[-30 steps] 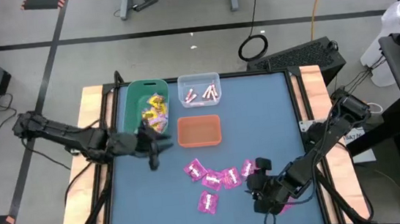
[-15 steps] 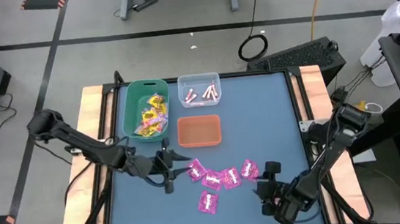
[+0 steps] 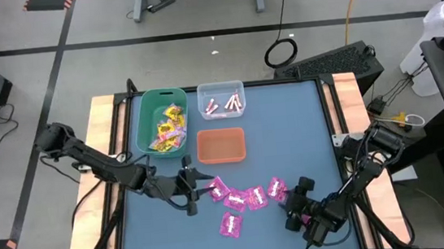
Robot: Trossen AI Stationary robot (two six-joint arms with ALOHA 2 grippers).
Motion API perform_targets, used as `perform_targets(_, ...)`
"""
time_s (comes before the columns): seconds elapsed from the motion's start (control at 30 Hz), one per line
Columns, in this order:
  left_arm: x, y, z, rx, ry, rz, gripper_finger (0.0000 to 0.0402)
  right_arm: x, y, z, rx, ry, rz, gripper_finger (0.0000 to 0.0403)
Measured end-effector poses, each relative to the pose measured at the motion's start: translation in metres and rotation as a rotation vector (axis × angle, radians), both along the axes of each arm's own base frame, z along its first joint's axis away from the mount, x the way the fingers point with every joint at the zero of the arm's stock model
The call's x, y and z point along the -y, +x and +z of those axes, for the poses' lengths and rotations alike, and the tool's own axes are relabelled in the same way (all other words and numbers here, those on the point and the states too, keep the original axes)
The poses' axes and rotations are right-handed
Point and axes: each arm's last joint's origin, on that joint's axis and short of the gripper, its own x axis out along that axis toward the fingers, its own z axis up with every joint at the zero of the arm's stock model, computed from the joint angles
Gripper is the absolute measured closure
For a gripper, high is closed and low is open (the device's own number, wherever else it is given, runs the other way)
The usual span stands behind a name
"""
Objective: Sort candy
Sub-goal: Put the violet candy into the orange bin
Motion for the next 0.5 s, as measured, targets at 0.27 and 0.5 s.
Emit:
perform_targets(0.27,0.0001,-0.0001,-0.0001,-0.001,-0.001,0.0,0.0254,0.0045,-0.0036,-0.011,0.075,0.086,-0.036,0.0232)
perform_targets(0.5,0.0,-0.0001,-0.0002,-0.002,-0.002,0.0,0.0254,0.0029,-0.003,-0.011,0.046,0.123,-0.031,0.0328)
